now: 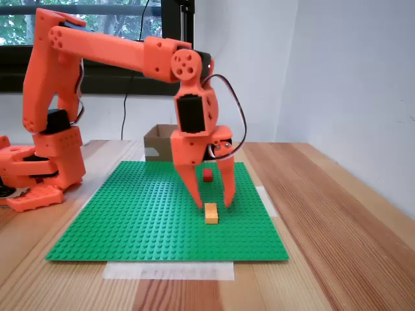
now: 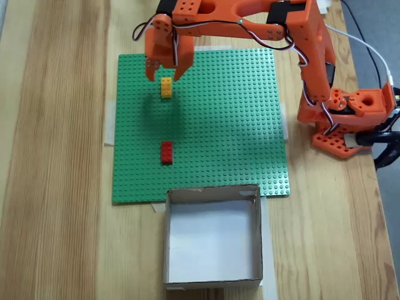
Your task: Pick the yellow lego block and put it in the box.
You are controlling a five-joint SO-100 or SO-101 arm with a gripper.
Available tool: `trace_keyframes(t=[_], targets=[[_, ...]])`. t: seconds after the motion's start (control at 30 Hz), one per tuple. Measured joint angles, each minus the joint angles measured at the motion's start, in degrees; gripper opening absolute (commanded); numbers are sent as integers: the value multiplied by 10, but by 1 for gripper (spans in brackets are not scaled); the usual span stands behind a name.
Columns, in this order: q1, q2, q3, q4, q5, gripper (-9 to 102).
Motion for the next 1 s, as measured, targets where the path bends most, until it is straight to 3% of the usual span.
trace_keyframes(t=[1.0], targets=[[-23,-21,4,-21,23,19]])
